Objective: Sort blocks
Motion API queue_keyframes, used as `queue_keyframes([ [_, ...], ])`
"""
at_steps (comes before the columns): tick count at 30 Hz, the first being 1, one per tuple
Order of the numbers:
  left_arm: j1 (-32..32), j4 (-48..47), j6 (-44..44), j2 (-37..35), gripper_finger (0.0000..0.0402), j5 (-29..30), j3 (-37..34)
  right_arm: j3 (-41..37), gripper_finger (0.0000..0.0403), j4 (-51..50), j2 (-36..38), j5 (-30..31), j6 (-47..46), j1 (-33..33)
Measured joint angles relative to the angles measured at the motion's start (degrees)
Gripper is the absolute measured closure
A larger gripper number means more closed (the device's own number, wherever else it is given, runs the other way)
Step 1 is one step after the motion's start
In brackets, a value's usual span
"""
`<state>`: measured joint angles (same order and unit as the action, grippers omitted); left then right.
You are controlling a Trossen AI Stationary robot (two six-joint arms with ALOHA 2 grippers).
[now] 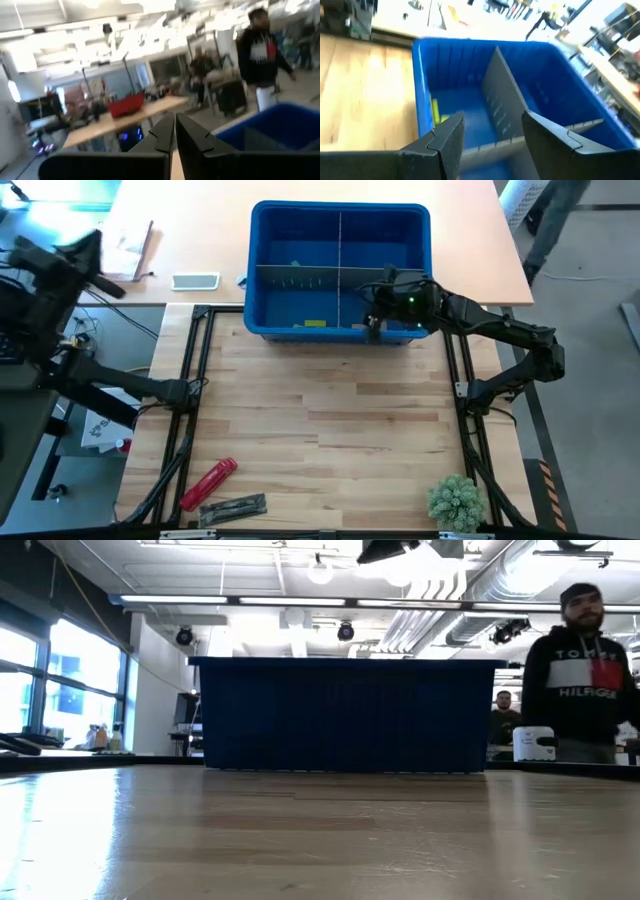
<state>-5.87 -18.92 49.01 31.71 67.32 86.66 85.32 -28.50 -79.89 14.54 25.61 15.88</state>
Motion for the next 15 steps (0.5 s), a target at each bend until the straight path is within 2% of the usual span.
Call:
queue_keyframes([
  [3, -3.22, 9.66, 6.77, -1.41, 0.0402, -1.53, 0.12, 0.0, 0.0217, 3.44, 0.01, -1.36, 0.38, 0.34],
  [5, -4.93, 12.12, 8.53, -2.56, 0.0401, -1.22, 0.2, 0.0, 0.0217, 4.53, -0.01, -1.99, 0.39, 0.71],
  [10, -7.23, 10.11, 9.5, -3.21, 0.0401, 1.95, 0.08, 0.0, 0.0217, 5.93, 0.0, -2.16, 0.31, 2.58],
  [15, -7.19, 3.47, 6.59, -1.78, 0.0401, 0.01, 0.06, 0.0, 0.0217, 6.81, 0.01, -2.13, -0.07, 4.9],
])
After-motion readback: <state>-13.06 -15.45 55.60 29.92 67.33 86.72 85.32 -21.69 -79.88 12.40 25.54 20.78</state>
